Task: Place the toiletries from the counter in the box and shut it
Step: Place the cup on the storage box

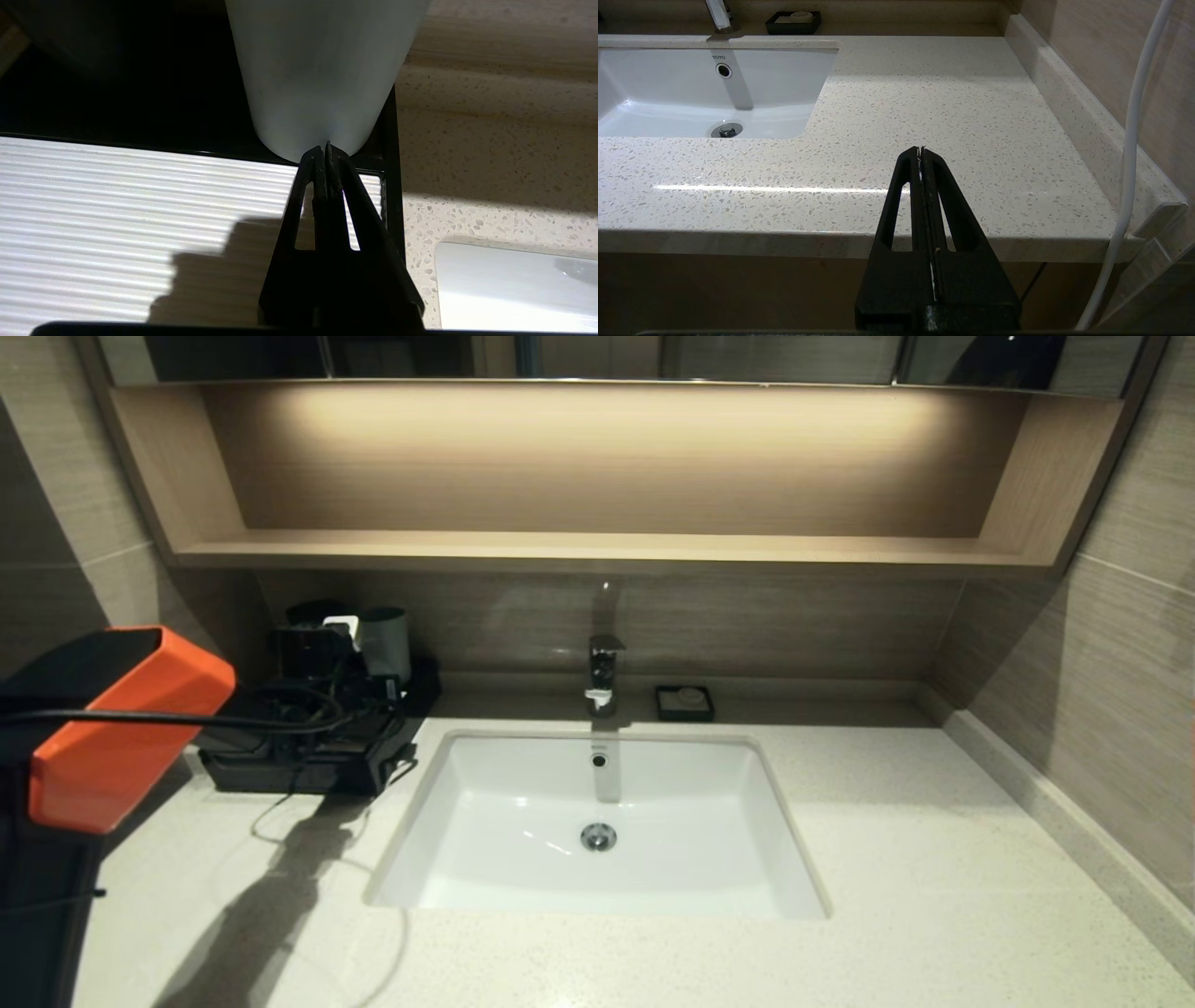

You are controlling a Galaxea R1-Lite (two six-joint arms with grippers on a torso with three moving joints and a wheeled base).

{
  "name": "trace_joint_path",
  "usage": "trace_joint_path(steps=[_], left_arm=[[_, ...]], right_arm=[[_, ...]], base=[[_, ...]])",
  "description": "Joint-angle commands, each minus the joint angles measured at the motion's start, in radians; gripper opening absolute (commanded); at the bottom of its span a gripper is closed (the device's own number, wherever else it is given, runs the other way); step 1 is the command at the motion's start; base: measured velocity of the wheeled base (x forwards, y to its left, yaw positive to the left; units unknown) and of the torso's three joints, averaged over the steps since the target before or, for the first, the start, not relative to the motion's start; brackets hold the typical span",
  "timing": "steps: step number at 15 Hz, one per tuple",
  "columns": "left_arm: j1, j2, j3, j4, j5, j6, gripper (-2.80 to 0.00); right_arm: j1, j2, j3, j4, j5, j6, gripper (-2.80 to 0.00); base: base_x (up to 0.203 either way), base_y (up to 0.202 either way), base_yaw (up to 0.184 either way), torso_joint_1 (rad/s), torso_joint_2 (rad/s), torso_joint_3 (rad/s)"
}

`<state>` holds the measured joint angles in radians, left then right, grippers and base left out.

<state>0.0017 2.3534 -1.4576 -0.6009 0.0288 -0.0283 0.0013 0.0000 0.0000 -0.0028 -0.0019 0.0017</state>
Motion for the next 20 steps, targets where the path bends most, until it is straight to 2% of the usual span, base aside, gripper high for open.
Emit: trace_joint_path(steps=[1,14,20], left_arm=[[0.0,0.014,-0.015,-0.006,0.0,-0.001,-2.8],[0.001,0.032,-0.044,-0.005,0.0,-0.005,-2.8],[0.0,-0.089,0.066,-0.007,0.0,-0.005,-2.8]], right_arm=[[0.0,-0.002,0.002,0.0,0.0,0.0,-2.8],[0.0,-0.002,0.002,0.0,0.0,0.0,-2.8],[0.0,-0.002,0.002,0.0,0.0,0.0,-2.8]], base=[[0.0,0.0,0.0,0.0,0.0,0.0],[0.0,0.0,0.0,0.0,0.0,0.0],[0.0,0.0,0.0,0.0,0.0,0.0]])
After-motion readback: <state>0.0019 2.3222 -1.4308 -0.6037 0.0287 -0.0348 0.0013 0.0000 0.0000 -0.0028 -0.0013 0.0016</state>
